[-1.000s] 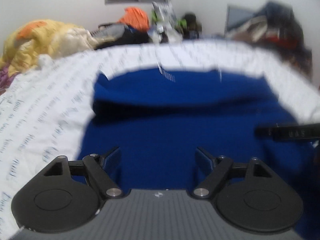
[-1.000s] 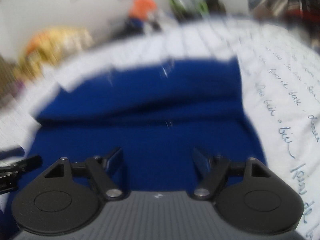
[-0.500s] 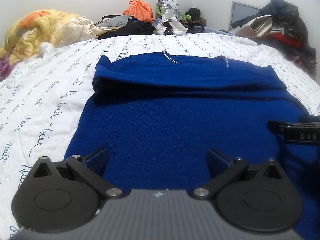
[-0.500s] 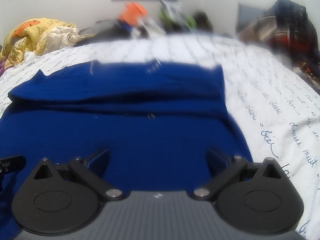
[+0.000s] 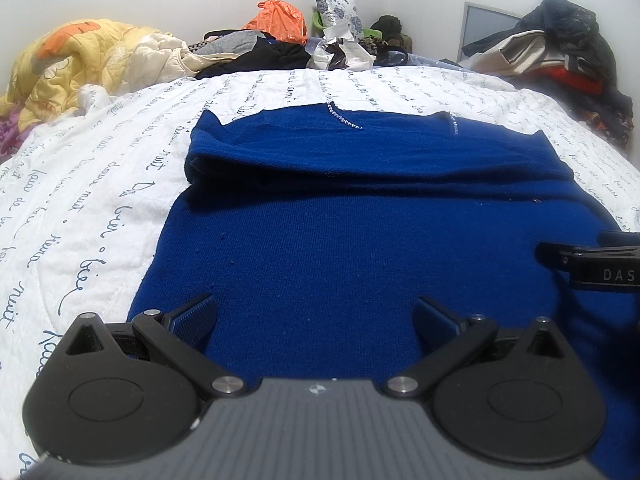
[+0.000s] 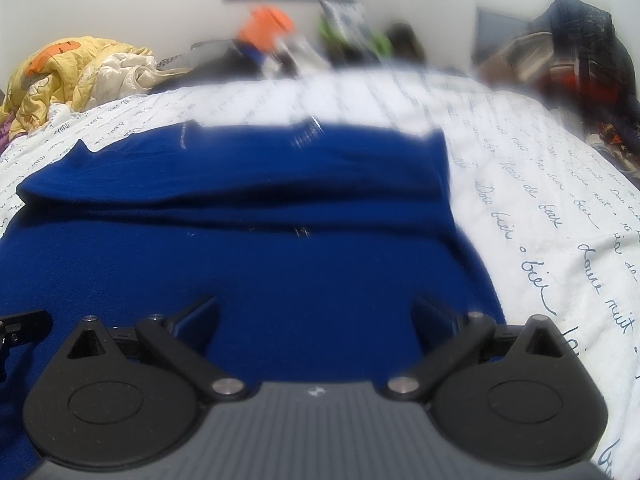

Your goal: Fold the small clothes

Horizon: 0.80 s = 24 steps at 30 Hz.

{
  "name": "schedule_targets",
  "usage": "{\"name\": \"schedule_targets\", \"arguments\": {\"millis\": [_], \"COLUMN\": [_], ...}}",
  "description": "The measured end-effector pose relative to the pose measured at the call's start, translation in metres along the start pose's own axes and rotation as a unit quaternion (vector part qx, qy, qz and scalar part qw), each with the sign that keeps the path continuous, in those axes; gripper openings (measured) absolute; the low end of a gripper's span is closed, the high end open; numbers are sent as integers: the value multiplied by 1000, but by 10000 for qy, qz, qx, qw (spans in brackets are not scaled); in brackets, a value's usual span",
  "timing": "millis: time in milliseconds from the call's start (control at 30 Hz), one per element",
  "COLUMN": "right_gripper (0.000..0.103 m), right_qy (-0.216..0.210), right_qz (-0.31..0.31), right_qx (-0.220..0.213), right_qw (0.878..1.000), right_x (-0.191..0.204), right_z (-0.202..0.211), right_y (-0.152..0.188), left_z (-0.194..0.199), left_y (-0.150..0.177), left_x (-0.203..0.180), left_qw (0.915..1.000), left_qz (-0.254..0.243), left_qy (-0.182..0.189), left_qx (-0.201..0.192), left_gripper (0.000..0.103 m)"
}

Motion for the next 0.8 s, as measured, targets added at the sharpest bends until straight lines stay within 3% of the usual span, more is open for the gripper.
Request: {"name": "schedule_targets", "arguments": {"millis": [600,800], "right_gripper": [103,103], "right_qy": [-3,-53], "right_qz": [5,78], "right_qx": [12,88], "right_qw": [10000,9999], "right_x": [0,-2], "right_z": [-1,33], "right_y": [0,28], "left_z": [0,0], "left_y": [0,-1], "left_x": [0,0], "left_qw": [10000,10000], "left_qz": [-4,7], "left_qy": [2,10], "left_qx": [3,-1], "left_gripper": [103,103]}}
Point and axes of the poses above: each gripper's, at about its wrist camera, not at the fingertips, and z roughly against the way its jaws point, x to its left, y to its underside, the point moved 8 cm from there along -z, roughly the way its jaws point
